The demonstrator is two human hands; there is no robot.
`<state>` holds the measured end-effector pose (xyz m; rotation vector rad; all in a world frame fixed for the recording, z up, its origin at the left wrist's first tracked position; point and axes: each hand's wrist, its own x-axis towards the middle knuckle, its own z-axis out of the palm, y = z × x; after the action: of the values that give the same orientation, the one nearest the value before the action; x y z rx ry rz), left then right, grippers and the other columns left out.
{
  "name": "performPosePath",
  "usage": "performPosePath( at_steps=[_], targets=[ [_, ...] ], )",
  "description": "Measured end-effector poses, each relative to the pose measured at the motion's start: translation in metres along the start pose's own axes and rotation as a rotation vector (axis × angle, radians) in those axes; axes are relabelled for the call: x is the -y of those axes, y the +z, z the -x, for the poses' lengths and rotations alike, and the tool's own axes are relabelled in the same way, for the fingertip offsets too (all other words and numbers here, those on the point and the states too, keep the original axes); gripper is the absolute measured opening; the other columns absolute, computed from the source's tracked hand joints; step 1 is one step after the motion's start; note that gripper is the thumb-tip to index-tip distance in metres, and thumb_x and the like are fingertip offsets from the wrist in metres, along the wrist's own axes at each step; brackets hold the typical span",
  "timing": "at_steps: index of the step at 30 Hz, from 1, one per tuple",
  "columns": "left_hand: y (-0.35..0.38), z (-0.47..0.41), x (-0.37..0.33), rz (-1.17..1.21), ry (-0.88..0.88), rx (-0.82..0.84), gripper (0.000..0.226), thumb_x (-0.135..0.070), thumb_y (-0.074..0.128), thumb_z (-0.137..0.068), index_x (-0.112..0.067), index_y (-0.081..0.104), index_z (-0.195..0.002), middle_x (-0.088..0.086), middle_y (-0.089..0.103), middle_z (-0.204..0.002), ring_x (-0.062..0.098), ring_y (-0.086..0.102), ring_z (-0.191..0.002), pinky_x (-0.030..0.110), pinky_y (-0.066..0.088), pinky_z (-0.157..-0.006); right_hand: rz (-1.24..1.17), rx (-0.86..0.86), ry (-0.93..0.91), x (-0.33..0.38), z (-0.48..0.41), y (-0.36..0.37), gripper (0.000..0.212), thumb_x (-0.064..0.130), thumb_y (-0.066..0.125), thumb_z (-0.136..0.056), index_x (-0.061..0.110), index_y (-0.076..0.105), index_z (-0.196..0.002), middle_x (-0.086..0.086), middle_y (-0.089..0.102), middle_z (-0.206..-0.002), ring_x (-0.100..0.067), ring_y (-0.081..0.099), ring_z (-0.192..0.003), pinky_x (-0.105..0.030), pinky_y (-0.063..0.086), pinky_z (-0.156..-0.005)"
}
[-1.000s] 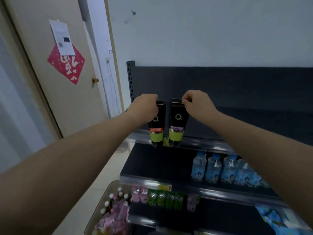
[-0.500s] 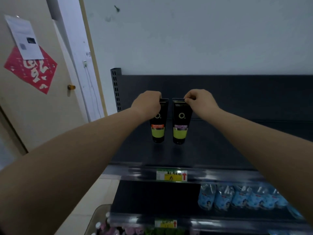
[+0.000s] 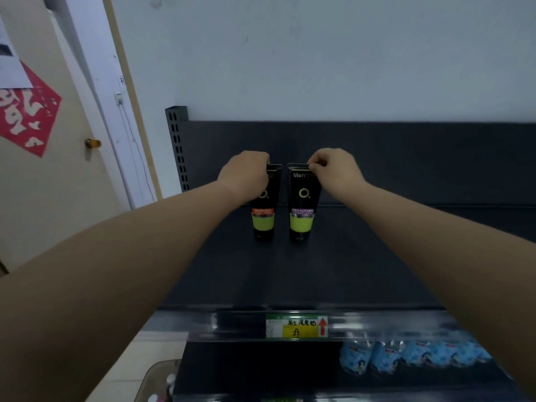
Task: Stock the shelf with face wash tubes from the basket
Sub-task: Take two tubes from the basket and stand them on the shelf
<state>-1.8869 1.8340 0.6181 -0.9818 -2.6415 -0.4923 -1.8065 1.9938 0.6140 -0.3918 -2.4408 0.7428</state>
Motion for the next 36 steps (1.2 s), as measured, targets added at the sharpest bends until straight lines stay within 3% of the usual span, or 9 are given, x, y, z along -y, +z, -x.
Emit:
performPosePath(
  at_steps=[8,14,24,29,36],
  targets=[
    [0.009,-0.006,0.005,-0.004,0.026,-0.006,0.025,-0.004,0.039,-0.091,-0.007,0.058,-0.106,0.012,0.061,-0.104,0.023,0.05,-0.083,0.034,0.041,-0.068,-0.027,-0.009,0.023,-0.003,-0.008,0.01,0.016,0.014,0.05,-0.096,0.014,0.066,-0.095,-0.003,0.063,-0.108,-0.017,0.055,-0.094,-0.026,0.04,-0.075],
    [0.007,-0.006,0.0,0.004,0.033,-0.003,0.025,-0.003,0.039,-0.091,-0.007,0.057,-0.107,0.012,0.061,-0.103,0.024,0.051,-0.083,0.037,0.046,-0.07,-0.023,-0.001,0.016,-0.005,-0.008,0.014,0.015,0.013,0.05,-0.096,0.019,0.061,-0.087,-0.002,0.063,-0.105,-0.015,0.054,-0.091,-0.024,0.038,-0.073],
    [0.011,-0.004,0.0,-0.016,0.036,-0.02,0.025,-0.003,0.039,-0.092,-0.006,0.056,-0.11,0.012,0.061,-0.105,0.023,0.051,-0.085,0.036,0.044,-0.07,-0.015,0.014,0.003,-0.005,-0.005,0.012,0.019,0.011,0.049,-0.096,0.014,0.067,-0.103,-0.004,0.065,-0.112,-0.017,0.058,-0.101,-0.024,0.041,-0.077],
    [0.009,-0.001,-0.003,-0.002,0.019,-0.031,0.03,-0.004,0.042,-0.091,-0.007,0.054,-0.118,0.012,0.059,-0.114,0.026,0.055,-0.099,0.037,0.046,-0.078,-0.011,0.023,-0.021,-0.004,-0.001,0.008,0.027,0.015,0.051,-0.096,0.014,0.06,-0.121,-0.003,0.061,-0.124,-0.018,0.055,-0.115,-0.022,0.04,-0.087],
    [0.006,0.012,-0.009,-0.124,0.064,-0.131,0.037,-0.009,0.046,-0.09,-0.005,0.046,-0.127,0.012,0.05,-0.128,0.028,0.047,-0.116,0.037,0.04,-0.093,0.031,0.026,-0.078,0.005,0.011,-0.003,0.036,0.019,0.045,-0.098,0.012,0.05,-0.133,-0.004,0.051,-0.137,-0.019,0.048,-0.125,-0.02,0.034,-0.091]
  ],
)
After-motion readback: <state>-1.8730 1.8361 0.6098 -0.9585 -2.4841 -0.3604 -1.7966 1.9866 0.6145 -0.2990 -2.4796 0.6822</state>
